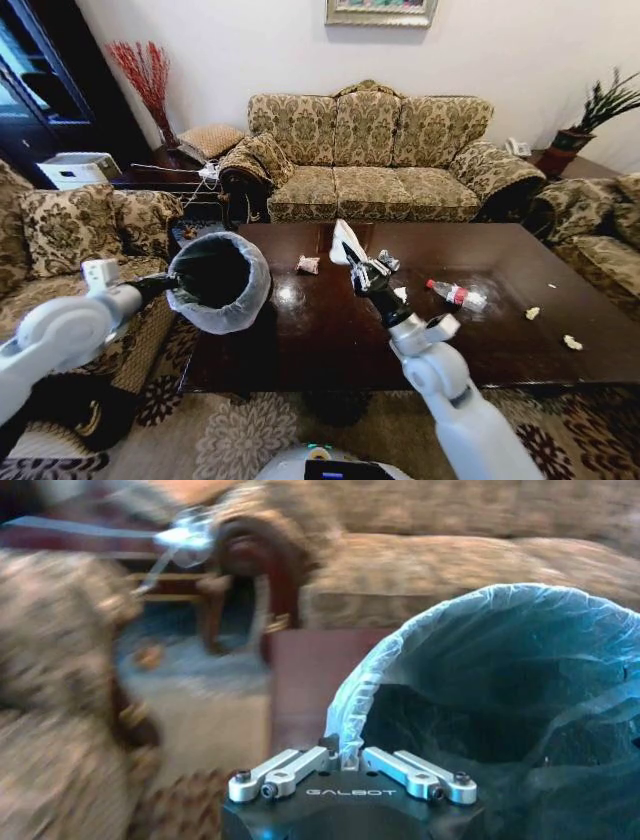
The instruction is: Move to the front of the table and place the trash on the table into the trash bin.
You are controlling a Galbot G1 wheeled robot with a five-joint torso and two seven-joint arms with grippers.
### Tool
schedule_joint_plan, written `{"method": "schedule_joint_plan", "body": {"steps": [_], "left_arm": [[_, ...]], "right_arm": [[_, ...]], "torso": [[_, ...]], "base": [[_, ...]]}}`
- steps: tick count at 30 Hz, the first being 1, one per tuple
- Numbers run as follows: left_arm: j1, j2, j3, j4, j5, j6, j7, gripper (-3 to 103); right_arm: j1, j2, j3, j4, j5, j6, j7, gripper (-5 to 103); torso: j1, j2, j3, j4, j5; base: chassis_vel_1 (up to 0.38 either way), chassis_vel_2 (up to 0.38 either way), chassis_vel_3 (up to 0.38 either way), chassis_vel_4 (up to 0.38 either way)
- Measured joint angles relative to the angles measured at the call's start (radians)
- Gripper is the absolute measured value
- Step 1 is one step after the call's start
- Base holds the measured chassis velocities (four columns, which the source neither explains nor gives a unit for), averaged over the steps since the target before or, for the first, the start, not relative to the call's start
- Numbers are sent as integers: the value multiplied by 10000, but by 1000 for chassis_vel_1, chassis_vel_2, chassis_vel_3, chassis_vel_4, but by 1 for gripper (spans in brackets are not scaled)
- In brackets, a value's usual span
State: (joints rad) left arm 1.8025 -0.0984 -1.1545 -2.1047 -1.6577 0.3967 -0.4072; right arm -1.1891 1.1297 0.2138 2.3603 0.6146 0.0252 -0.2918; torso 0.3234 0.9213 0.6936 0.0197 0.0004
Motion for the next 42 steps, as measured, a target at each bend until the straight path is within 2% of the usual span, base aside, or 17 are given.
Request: {"method": "schedule_joint_plan", "body": {"steps": [2,7,11,20,21,22,25,26,27,28,30,31,34,36,37,40,42], "left_arm": [[-99,478,-29,-128,-266,116,174,0],[-388,923,-281,-606,-911,289,-164,0],[-447,1029,-326,-964,-1028,379,-242,0],[-426,1099,-314,-1535,-740,344,-154,0],[-421,1100,-308,-1587,-706,340,-150,0],[-419,1101,-304,-1622,-684,340,-146,0],[-410,1115,-294,-1611,-657,326,-116,0],[-410,1115,-294,-1611,-657,326,-116,0],[-403,1122,-289,-1556,-649,301,-114,0],[-397,1123,-284,-1510,-640,282,-122,0],[-368,1125,-257,-1414,-597,240,-139,0],[-368,1125,-257,-1414,-597,240,-139,0],[-336,1127,-206,-1259,-523,172,-137,0],[-325,1127,-189,-1200,-488,144,-137,0],[-300,1113,-161,-1076,-437,94,-148,0],[-262,1066,-132,-922,-440,29,-156,0],[-242,959,-118,-510,-485,-9,-255,0]], "right_arm": [[324,35,-442,-26,-30,-154,2,0],[1451,464,-1764,-851,-544,-442,267,0],[2002,734,-2141,-1616,-949,-583,517,0],[2562,910,-2781,-2546,-927,-746,717,-2],[2634,960,-2855,-2593,-925,-760,724,3],[2682,988,-2905,-2601,-924,-795,729,3],[2816,1001,-3038,-2537,-903,-850,640,19],[2816,1001,-3038,-2537,-903,-850,640,19],[2852,977,-3073,-2470,-882,-850,582,25],[2871,953,-3100,-2417,-860,-855,563,25],[2896,874,-3137,-2268,-792,-873,536,35],[2896,874,-3137,-2268,-792,-873,536,35],[2868,836,-3075,-2097,-625,-829,501,51],[2853,829,-3027,-2037,-570,-824,497,51],[2804,804,-2894,-1916,-436,-758,434,62],[2661,797,-2583,-1690,-249,-583,398,68],[2379,848,-1919,-1407,78,-459,638,79]], "torso": [[0,0,1,-3,2],[1,-1,1,9,1],[0,-1,1,10,-11],[1,-1,1,6,-2],[1,-1,1,6,-3],[0,-1,0,7,-4],[-1,-1,0,7,-4],[-1,-1,0,7,-4],[-1,-1,-1,7,-4],[-1,-1,0,6,-3],[0,-1,0,6,-4],[0,-1,0,6,-4],[-1,-1,0,7,-4],[-1,0,0,7,-4],[-1,-1,0,7,-4],[0,-1,0,7,-5],[0,0,0,5,-4]], "base": [[0,0,0,0],[0,0,0,0],[0,0,0,0],[0,0,0,0],[0,0,0,0],[0,0,0,0],[0,0,0,0],[0,0,0,0],[0,0,0,0],[0,0,0,0],[0,0,0,0],[0,0,0,0],[0,0,0,0],[0,0,0,0],[0,0,0,0],[0,0,0,0],[0,0,0,0]]}}
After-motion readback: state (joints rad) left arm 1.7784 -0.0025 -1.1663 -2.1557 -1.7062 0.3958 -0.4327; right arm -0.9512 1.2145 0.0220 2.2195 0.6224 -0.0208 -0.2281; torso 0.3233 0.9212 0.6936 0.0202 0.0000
